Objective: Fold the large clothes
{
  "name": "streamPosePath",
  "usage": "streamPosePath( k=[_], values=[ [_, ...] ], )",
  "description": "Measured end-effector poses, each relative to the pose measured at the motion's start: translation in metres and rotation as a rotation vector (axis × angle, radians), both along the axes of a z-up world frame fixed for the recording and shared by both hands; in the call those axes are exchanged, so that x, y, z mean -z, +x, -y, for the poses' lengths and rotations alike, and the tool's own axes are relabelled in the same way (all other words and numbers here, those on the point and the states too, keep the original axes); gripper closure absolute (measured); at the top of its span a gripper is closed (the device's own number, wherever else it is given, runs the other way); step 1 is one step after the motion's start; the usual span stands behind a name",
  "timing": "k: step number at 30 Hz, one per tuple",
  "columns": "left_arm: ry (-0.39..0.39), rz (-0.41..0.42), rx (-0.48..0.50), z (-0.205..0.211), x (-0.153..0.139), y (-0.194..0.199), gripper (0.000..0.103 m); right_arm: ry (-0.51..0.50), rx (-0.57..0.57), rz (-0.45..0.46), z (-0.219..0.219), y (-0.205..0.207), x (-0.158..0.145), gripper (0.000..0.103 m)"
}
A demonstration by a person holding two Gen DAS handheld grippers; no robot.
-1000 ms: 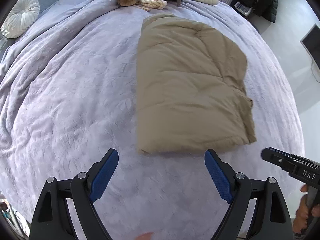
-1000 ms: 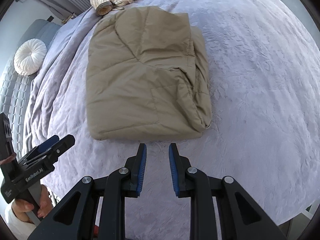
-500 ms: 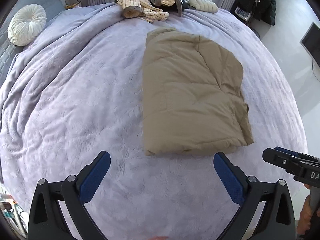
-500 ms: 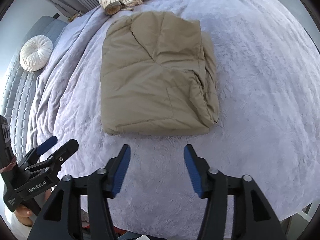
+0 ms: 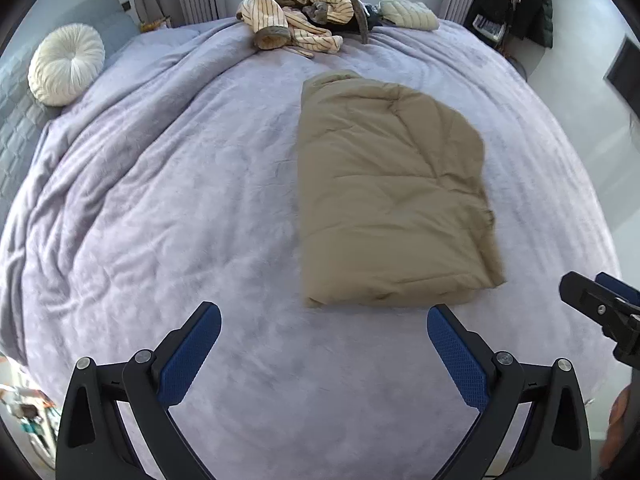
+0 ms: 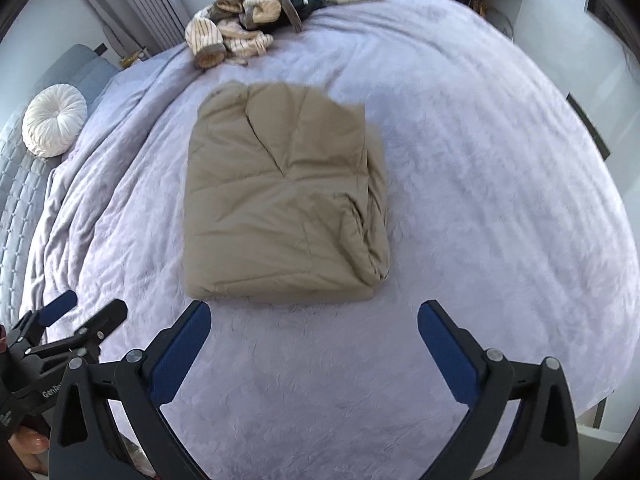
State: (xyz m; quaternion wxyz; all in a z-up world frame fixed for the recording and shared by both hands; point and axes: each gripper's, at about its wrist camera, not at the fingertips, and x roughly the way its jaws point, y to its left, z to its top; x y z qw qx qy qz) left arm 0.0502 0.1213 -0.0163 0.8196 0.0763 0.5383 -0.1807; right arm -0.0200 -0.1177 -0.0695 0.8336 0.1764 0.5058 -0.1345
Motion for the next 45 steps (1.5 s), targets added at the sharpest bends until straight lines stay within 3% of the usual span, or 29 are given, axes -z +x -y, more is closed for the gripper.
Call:
streamPosePath(
  k=[9,18,45],
  values=[
    [-0.045,0.068,-0.058,-0.008,-0.038,-0.023,0.000,-0.022,-0.049,0.076,-0.012,-0.019,-0.045,0.000],
    [-0.033,0.127,-0.074,-0.016,-0.067,-0.055,0.000,-0.044,-0.067,0.070,-0.025,-0.045,-0.054,0.000],
    [-0.016,0.153,-0.091,-0.026,-0.073,-0.059,0.000,-0.096,-0.053,0.075,-0.030,-0.048,-0.065,0.000]
  ],
)
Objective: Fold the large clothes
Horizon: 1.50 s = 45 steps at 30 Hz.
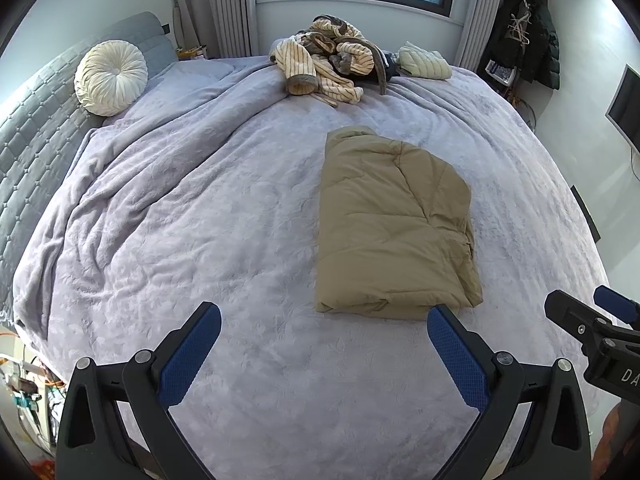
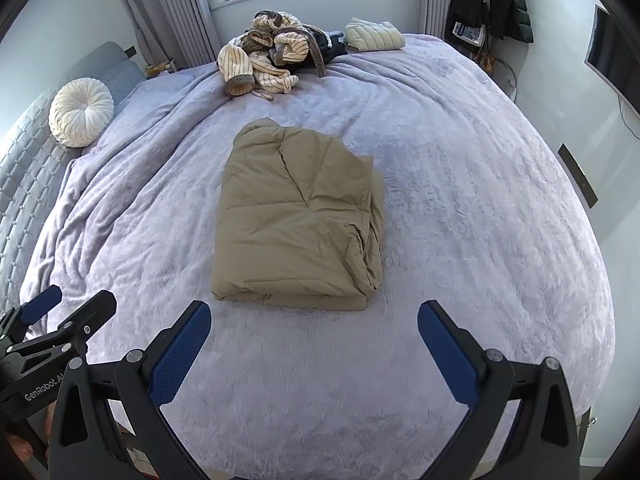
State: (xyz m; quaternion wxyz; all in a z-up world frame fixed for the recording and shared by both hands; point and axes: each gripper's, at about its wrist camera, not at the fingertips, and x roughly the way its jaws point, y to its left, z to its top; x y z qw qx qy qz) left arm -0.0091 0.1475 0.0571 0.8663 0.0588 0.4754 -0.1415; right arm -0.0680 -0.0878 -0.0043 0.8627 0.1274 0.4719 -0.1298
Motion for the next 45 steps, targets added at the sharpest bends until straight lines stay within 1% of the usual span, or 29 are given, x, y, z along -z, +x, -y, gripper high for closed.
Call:
streamPosePath(
  k=[20,29,45],
  values=[
    [0.014,0.000,0.015,0.010,0.002,0.011,0.000,-0.009,-0.001,-0.004,0.012,0.014,-0.004,0.000],
    [0.007,-0.006,0.022,0.013,0.002,0.018,0.000,-0.014,-0.001,0.000,0.014,0.021,-0.006,0.000],
    [0.008,-0.003,0.022,0.012,0.002,0.020,0.000,-0.016,0.004,0.001,0.010,0.019,-0.006,0.000]
  ],
)
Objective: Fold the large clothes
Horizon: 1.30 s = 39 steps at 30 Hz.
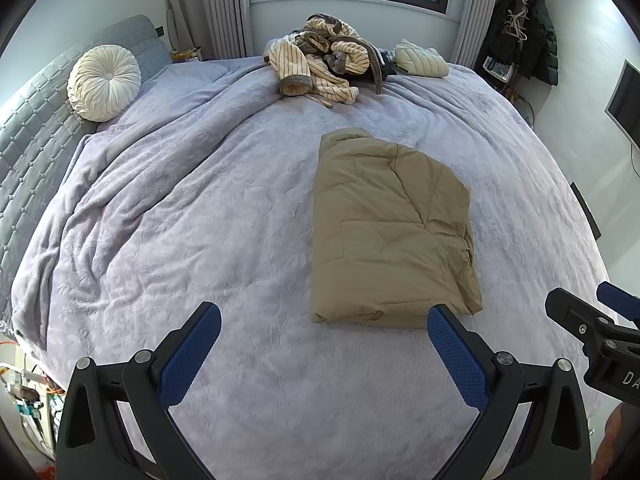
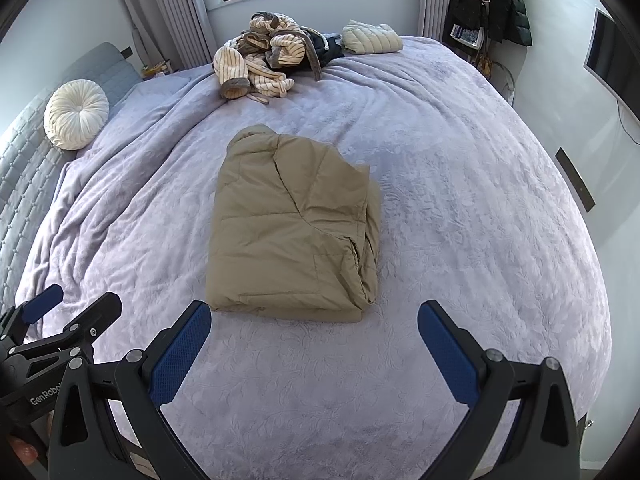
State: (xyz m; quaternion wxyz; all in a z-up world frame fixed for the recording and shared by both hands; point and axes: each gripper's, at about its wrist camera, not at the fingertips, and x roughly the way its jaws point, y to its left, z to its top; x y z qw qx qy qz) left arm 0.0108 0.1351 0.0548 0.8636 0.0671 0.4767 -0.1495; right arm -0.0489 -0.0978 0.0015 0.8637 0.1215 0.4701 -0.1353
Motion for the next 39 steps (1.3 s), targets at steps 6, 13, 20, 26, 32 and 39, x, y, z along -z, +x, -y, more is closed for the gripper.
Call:
streamPosePath(
  k=[6,13,20,26,32,39],
  values=[
    [0.000,0.001,-0.001,0.0006,-0.0003,-0.0003,0.000,-0.001,0.000,0.000,-0.0005,0.0001,0.0011,0.000],
    [0.001,0.001,-0.001,0.0011,-0.0006,-0.0007,0.000,-0.001,0.003,0.001,-0.0023,-0.0009,0.0011,0.000],
    [0.000,0.001,0.000,0.0015,-0.0008,-0.0012,0.000,-0.003,0.002,0.001,-0.0006,0.0005,0.0008,0.000],
    [0.000,0.001,-0.001,0.0016,-0.0008,-0.0016,0.000,-0.002,0.002,0.000,-0.0010,0.0002,0.0010,0.000],
    [0.001,0.001,-0.001,0.0015,-0.0006,-0.0015,0.000,-0.003,0.002,0.000,-0.0031,-0.0013,0.0010,0.000],
    [0.005,0.005,-0.003,0.0024,-0.0028,-0.0010,0.000,0.000,0.003,-0.001,-0.0029,-0.0012,0.0031,0.000]
  ],
)
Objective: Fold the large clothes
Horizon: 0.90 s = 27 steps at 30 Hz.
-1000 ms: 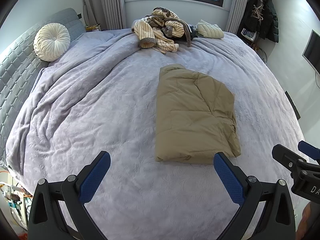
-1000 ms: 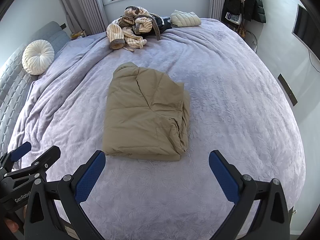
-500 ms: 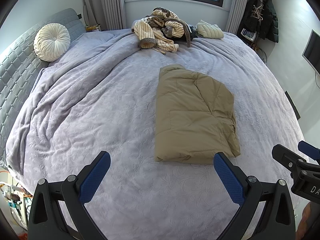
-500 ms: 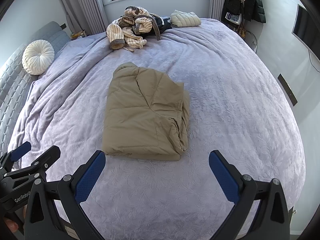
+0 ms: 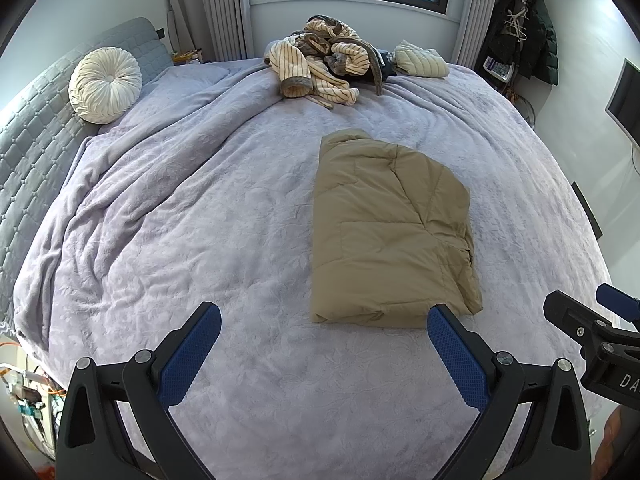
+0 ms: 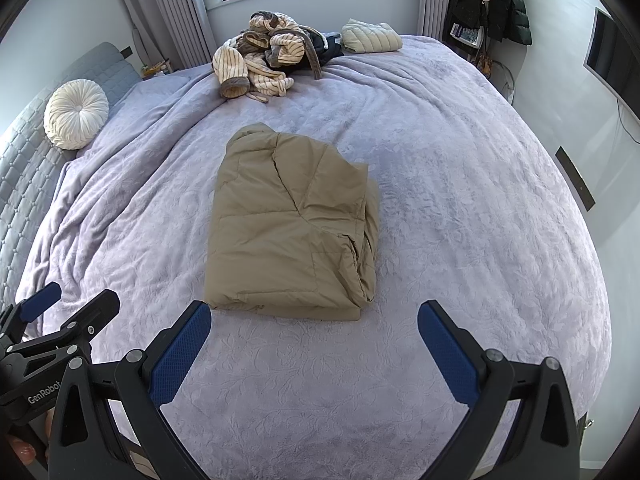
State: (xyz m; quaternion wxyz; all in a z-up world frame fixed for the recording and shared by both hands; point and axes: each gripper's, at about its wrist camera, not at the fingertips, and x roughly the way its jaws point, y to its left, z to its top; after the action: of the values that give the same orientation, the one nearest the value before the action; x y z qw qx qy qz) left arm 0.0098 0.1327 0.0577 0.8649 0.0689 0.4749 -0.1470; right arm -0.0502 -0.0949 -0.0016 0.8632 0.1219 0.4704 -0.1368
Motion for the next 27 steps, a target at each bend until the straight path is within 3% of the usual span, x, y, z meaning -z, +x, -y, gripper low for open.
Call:
streamPosePath(
  k=[27],
  values=[
    [-0.007,0.005,-0.011,0.0059,-0.0038,0.0039,0.000,-0.001,0.001,-0.002,-0.0007,-0.0008,0.0014,0.000]
  ],
)
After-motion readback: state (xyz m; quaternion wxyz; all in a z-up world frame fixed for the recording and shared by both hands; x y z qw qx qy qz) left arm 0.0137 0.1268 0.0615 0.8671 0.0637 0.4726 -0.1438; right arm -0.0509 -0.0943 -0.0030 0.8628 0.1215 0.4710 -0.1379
